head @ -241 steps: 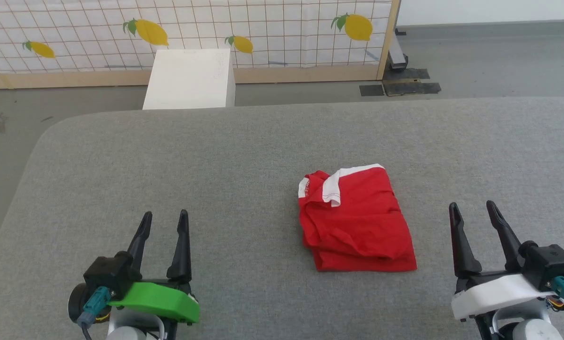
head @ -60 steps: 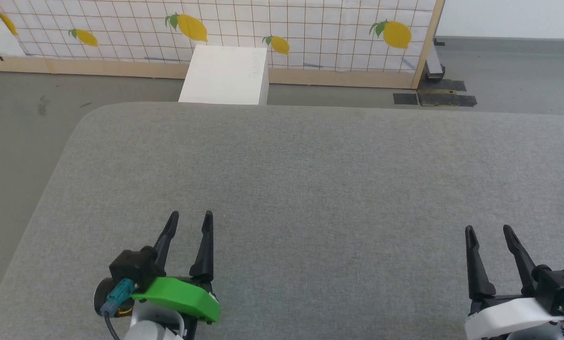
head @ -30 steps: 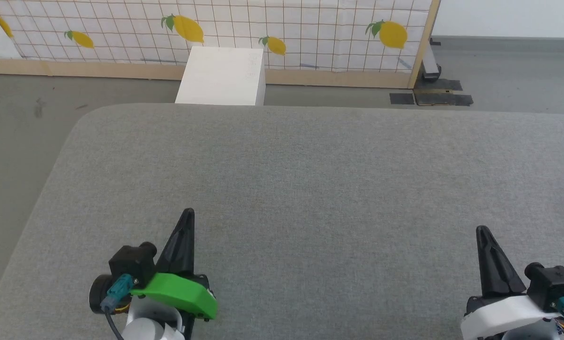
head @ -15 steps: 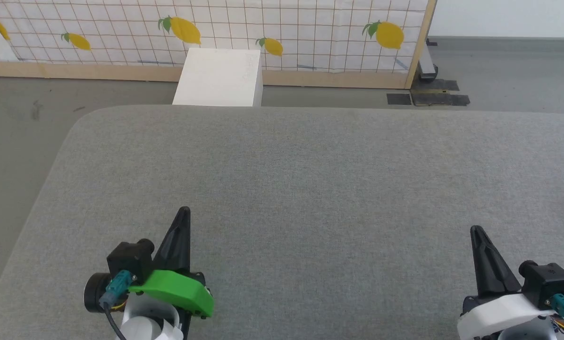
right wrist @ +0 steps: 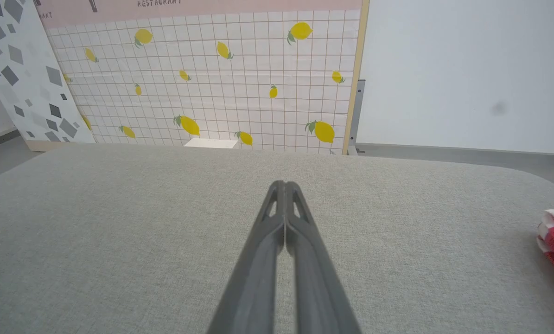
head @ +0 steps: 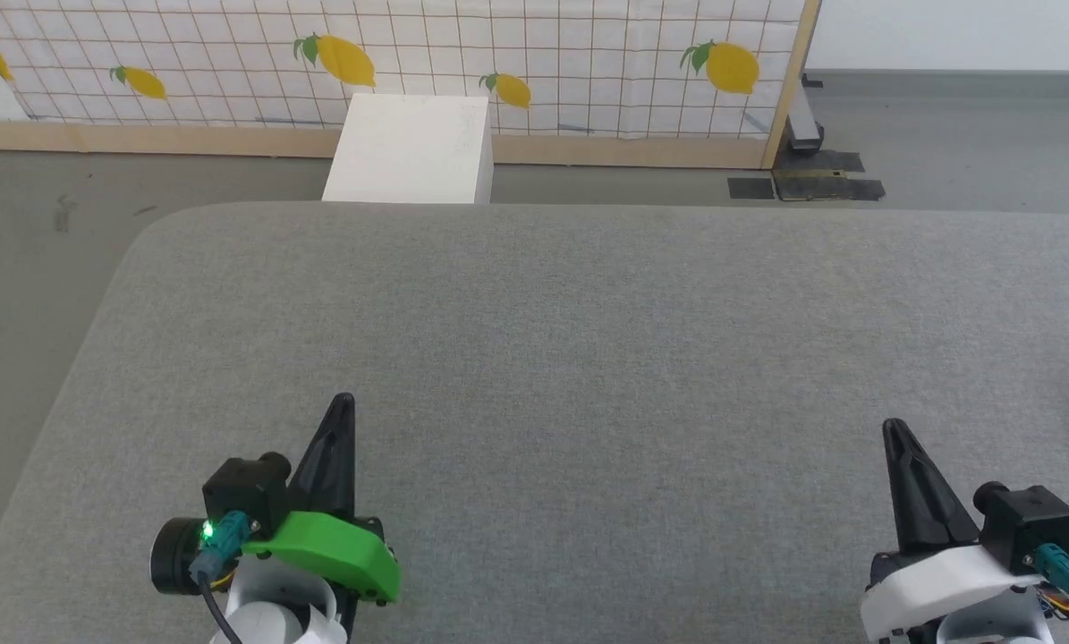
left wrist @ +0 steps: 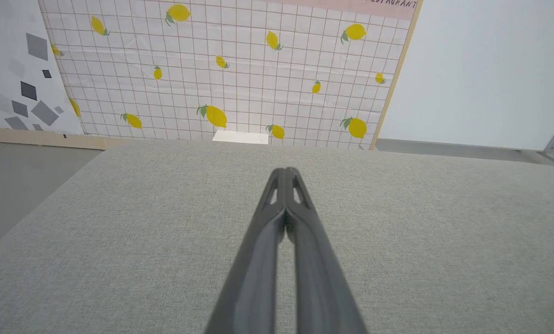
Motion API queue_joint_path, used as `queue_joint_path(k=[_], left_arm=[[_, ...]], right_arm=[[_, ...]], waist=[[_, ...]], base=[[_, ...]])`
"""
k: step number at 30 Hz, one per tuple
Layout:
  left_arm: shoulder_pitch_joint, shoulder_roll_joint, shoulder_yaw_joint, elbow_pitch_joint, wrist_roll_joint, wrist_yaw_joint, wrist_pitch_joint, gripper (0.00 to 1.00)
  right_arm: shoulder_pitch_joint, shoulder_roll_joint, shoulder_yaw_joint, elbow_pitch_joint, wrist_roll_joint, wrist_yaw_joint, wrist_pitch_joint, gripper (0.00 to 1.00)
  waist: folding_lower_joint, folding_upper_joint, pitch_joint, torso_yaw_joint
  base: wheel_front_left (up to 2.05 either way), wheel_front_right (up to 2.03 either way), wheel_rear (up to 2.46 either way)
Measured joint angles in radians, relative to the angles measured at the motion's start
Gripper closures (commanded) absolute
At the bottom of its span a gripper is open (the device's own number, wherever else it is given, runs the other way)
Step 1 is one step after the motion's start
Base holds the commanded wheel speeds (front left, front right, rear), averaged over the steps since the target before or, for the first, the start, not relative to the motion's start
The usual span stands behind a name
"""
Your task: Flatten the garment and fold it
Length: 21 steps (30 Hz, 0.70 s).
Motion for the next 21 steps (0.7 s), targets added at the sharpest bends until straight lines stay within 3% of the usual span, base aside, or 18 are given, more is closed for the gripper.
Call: queue_joint_path(k=[21], left_arm=[[0.013, 0.0, 0.021, -0.033, 0.035, 0.021, 0.043, 1.0]], right_arm=[[-0.008, 0.0, 0.018, -0.011, -0.015, 0.0, 0.036, 1.0]], waist=[[0.0, 0.0, -0.003, -0.011]], base=[[0.0, 0.0, 0.0]])
